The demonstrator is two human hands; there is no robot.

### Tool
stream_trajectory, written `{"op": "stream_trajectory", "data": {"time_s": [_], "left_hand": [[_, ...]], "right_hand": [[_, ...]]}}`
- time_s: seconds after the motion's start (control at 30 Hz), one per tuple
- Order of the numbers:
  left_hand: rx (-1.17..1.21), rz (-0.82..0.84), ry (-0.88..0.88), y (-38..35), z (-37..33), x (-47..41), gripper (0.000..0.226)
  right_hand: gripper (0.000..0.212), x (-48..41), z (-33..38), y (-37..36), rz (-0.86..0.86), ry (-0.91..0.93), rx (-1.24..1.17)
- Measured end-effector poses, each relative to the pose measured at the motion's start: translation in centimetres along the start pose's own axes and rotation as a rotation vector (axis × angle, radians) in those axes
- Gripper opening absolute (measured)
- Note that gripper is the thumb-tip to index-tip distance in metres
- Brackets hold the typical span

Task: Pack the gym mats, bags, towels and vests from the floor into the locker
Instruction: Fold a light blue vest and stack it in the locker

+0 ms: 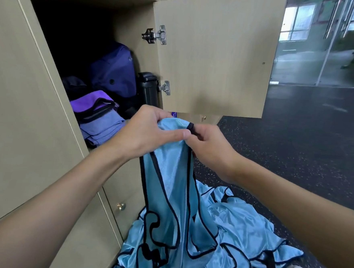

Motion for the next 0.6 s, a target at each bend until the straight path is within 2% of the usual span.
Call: {"op": "stream_trajectory", "data": {"time_s": [0.1, 0.17, 0.2, 0.27, 0.3, 0.4, 0.47, 0.53, 0.6], "left_hand": [[0.046, -0.108, -0.024, 0.8, -0.3, 0.1, 0.031], [0.127, -0.202, -0.052, 1.6, -0.5, 0.1, 0.038], [0.167, -0.240, -0.054, 2.0, -0.4, 0.0, 0.040], [0.273, -0.280, -0.034, 2.7, 0.1, -0.2, 0.042], [0.341, -0.280, -0.026, 2.9, 0.3, -0.2, 0.042], [0.601, -0.262, 0.011, 2.8, 0.2, 0.1, 0.029], [0.690, -0.282, 0.041, 2.7, 0.1, 0.1, 0.025], [0.586, -0.306, 0.056, 2.7, 0.5, -0.3, 0.021], [0.110, -0.235, -0.023, 2.0, 0.1, -0.4, 0.027]], "right_hand": [[0.011, 0.2, 0.3, -0.7, 0.049, 0.017, -0.059], [0.029, 0.5, -0.1, -1.5, 0.141, -0.036, -0.131], [0.032, 0.7, -0.3, -1.7, 0.180, -0.052, -0.092], [0.017, 0.7, -0.3, -1.6, 0.211, -0.019, 0.053], [0.009, 0.7, -0.3, -1.5, 0.211, -0.001, 0.106], [0.012, 0.5, -0.6, -1.1, 0.193, -0.004, 0.166], [0.011, 0.5, -0.8, -1.0, 0.215, -0.010, 0.174], [0.012, 0.6, -1.0, -1.2, 0.261, -0.015, 0.166], [0.010, 0.6, -0.9, -1.4, 0.276, 0.021, 0.160]]}}
Point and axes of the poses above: each hand's wrist, its own x-axis away from the middle knuckle, its own y-axis out of the back of the hand, z = x × y, the point moved 7 cm from there along -x, towards the middle knuckle, and after that the axes turned 9 degrees about y, right-handed, at the moved point
